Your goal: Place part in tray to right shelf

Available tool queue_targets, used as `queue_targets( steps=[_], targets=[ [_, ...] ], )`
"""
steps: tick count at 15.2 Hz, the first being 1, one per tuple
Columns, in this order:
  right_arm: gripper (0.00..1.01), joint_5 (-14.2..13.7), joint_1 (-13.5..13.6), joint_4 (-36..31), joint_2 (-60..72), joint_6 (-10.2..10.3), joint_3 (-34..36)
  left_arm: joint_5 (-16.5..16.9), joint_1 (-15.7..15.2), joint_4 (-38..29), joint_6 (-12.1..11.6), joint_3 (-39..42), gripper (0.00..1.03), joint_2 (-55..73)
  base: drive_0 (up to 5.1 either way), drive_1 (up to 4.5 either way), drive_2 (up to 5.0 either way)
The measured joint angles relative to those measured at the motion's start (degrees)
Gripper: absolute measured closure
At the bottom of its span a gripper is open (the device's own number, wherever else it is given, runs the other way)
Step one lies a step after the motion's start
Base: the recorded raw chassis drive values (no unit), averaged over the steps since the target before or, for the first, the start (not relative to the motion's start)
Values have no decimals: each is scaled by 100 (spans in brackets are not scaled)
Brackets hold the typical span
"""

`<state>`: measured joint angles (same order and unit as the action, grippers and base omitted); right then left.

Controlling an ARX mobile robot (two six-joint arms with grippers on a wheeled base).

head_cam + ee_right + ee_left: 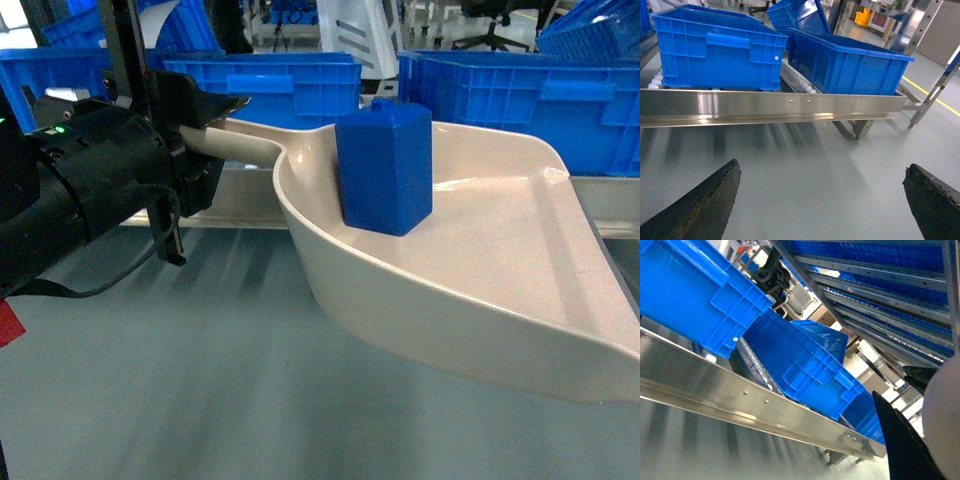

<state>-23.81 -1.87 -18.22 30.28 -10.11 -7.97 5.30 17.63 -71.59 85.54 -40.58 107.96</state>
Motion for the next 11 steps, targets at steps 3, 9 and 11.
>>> queue_targets(
  steps=[3,9,11],
  targets=[
    [3,2,0,-7,7,0,0,-22,-24,44,2,0,91,0,190,269,-457],
    [3,2,0,11,37,0,0,-17,-26,72,-4,-11,91,9,17,298,-264],
    [3,2,0,0,35,0,0,-35,-35,-4,2,-11,91,9,0,0,0]
  ],
)
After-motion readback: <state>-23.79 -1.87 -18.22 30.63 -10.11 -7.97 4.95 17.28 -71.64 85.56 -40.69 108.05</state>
